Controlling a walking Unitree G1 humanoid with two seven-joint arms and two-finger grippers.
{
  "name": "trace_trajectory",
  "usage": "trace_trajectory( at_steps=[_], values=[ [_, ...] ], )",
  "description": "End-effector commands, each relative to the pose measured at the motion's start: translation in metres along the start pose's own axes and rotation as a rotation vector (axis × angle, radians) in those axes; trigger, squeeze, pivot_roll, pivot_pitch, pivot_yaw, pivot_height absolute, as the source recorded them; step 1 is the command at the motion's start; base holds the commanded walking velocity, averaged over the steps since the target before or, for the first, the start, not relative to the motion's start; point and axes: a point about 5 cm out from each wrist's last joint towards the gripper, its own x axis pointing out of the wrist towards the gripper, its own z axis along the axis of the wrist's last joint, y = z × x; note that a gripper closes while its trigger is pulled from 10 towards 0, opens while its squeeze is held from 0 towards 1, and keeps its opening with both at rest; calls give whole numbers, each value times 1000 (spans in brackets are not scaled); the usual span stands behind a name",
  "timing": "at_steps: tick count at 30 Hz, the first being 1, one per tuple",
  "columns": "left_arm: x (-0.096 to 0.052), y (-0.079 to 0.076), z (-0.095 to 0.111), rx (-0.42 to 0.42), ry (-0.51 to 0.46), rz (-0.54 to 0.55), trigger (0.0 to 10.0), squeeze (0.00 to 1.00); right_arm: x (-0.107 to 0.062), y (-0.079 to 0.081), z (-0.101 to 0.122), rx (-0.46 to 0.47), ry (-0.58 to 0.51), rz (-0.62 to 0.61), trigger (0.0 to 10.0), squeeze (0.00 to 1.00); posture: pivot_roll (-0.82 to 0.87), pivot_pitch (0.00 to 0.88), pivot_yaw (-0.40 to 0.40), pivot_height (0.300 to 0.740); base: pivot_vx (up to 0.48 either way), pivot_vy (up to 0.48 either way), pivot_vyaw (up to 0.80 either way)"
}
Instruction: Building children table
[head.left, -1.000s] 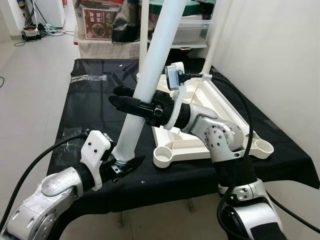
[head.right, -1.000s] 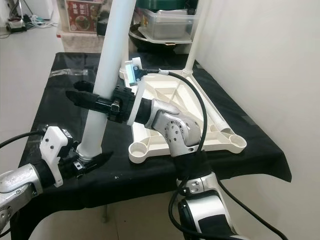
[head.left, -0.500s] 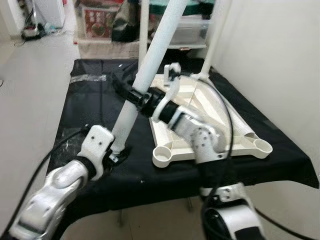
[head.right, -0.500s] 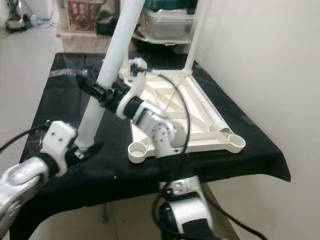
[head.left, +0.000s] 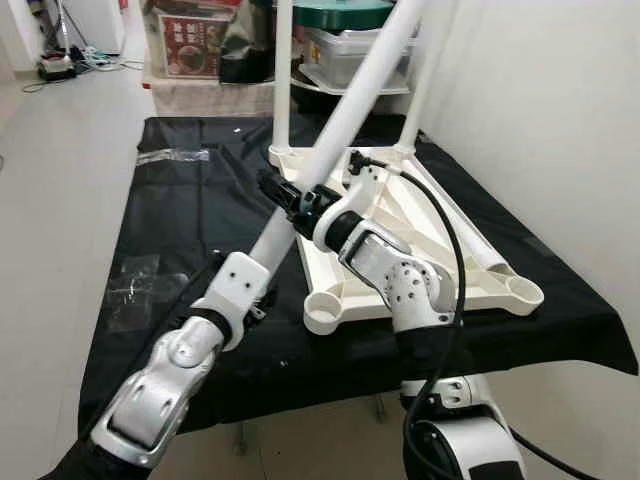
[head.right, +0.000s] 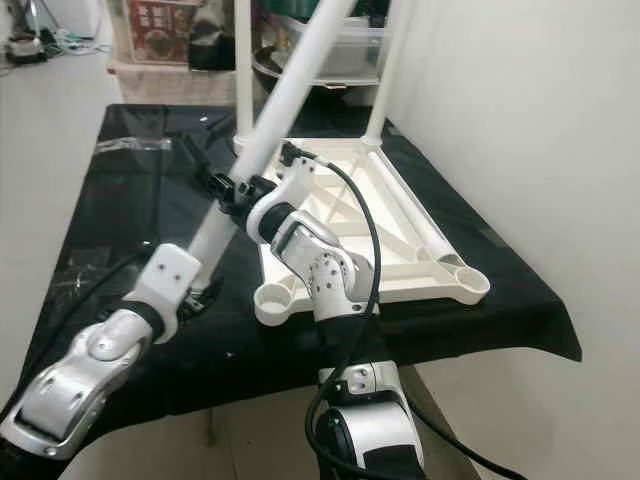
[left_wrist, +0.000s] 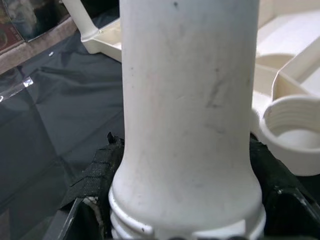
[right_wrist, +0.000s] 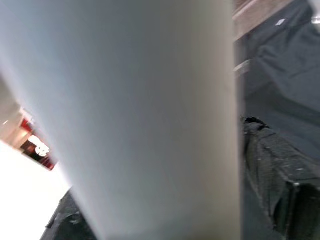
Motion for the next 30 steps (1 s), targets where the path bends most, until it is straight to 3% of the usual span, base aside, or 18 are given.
trace_trajectory(
  at_steps=[1, 2, 3, 10, 19, 20, 21, 22, 24, 30],
  values=[
    [5, -12, 5, 32, -10, -34, 10000, 0, 8, 24, -43, 190, 47, 35, 3490, 0, 97, 0, -95, 740, 0, 0, 0],
    [5, -12, 5, 32, -10, -34, 10000, 0, 8, 24, -43, 190, 47, 35, 3490, 0, 97, 0, -95, 740, 0, 0, 0],
    [7, -12, 6, 38, -10, -29, 10000, 0, 7, 24, -46, 207, 49, 26, 0, 0, 97, 0, -95, 740, 0, 0, 0],
    [14, -18, 11, 69, -16, -17, 10000, 0, 5, 15, -51, 274, 61, -49, 0, 0, 94, 0, -92, 740, 0, 0, 0],
    [12, -15, 7, 98, -32, 8, 10000, 0, 4, 18, -48, 300, 55, -38, 0, 0, 95, 0, -95, 740, 0, 0, 0],
    [11, -11, 6, 102, -35, 20, 10000, 200, 4, 18, -48, 295, 51, -37, 0, 0, 99, 0, -97, 740, 0, 0, 0],
    [11, -11, 6, 102, -35, 20, 10000, 200, 4, 18, -48, 295, 51, -37, 0, 0, 99, 0, -97, 740, 0, 0, 0],
    [9, -8, 6, 94, -43, 24, 10000, 1000, 4, 18, -47, 291, 47, -37, 0, 0, 102, 0, -98, 740, 0, 0, 0],
    [9, -8, 6, 94, -43, 24, 10000, 1000, 4, 18, -47, 291, 47, -37, 0, 0, 102, 0, -98, 740, 0, 0, 0],
    [2, 11, 5, 35, -48, 73, 10000, 1000, 5, 10, -37, 238, 12, -66, 0, 0, 111, 0, -100, 740, 0, 0, 0]
  ],
)
